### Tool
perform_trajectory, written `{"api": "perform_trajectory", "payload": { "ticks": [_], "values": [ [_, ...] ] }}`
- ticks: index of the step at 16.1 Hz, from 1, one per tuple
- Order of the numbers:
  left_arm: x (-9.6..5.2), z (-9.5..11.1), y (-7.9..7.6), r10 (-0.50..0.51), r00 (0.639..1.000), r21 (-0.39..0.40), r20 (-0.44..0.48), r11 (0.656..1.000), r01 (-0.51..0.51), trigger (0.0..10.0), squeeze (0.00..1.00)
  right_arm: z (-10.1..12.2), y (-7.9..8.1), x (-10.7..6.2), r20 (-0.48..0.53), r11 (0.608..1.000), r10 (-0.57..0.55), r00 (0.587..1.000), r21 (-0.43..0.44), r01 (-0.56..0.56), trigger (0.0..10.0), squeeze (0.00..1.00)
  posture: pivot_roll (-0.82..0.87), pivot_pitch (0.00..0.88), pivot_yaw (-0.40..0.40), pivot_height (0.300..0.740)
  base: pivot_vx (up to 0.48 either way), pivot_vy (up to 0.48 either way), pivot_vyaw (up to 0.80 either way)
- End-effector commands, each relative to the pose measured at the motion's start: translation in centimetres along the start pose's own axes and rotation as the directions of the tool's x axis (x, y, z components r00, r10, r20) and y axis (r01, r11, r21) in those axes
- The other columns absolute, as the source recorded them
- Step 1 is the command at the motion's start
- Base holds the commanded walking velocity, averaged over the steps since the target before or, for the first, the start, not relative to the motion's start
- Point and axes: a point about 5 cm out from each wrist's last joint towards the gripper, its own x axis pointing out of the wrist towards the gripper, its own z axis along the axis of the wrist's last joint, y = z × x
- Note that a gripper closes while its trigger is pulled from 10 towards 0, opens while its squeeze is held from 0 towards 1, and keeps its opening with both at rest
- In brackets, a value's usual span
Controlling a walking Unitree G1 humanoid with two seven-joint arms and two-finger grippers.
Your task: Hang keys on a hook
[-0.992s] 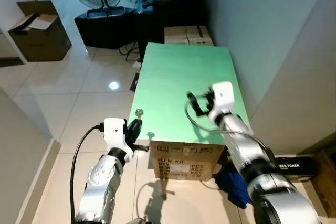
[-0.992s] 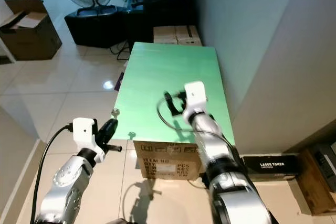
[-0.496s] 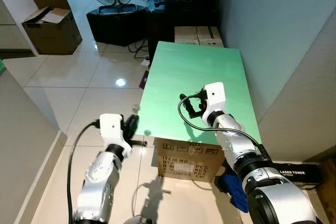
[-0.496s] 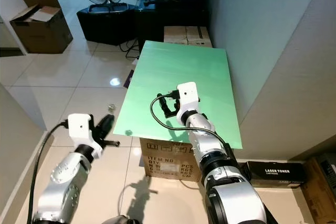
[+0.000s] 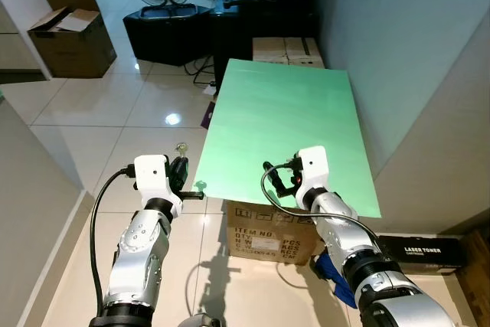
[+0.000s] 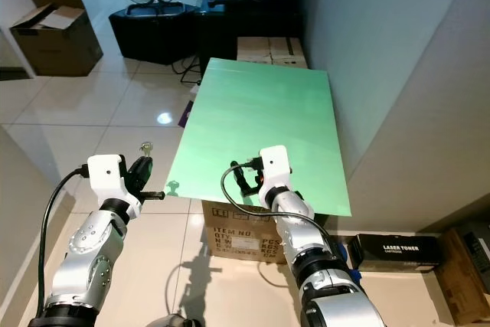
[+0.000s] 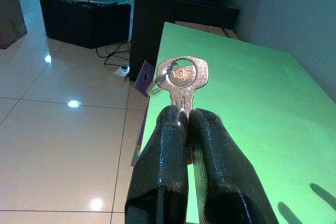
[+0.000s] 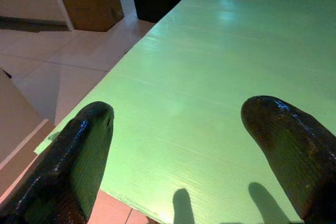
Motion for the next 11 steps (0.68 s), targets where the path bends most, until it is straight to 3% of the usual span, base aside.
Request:
{"api": "perform_trajectory", "payload": {
  "ticks": [1, 4, 11],
  "values": [
    [0.40, 0.35, -0.28, -0.008, 1.000, 0.020, 0.013, 1.000, 0.008, 0.0, 0.00, 0.77, 0.06, 0.18, 0.035, 1.000, 0.004, 0.999, -0.016, -0.004, 10.0, 0.00, -0.06, 0.000, 0.036, 0.740, 0.000, 0.000, 0.00],
    [0.48, 0.35, -0.39, -0.009, 1.000, 0.026, 0.010, 1.000, 0.009, 0.0, 0.00, 0.79, 0.23, -0.02, 0.051, 1.000, 0.021, 0.998, -0.012, -0.020, 10.0, 0.00, -0.06, 0.000, 0.038, 0.740, 0.000, 0.000, 0.14],
    [0.49, -0.11, -0.40, -0.008, 1.000, 0.055, -0.016, 0.998, 0.009, 0.0, 0.00, 0.43, 0.48, -0.32, 0.045, 0.999, 0.033, 0.998, -0.019, -0.032, 10.0, 0.00, -0.07, 0.000, 0.044, 0.740, 0.000, 0.000, 0.71]
  ]
}}
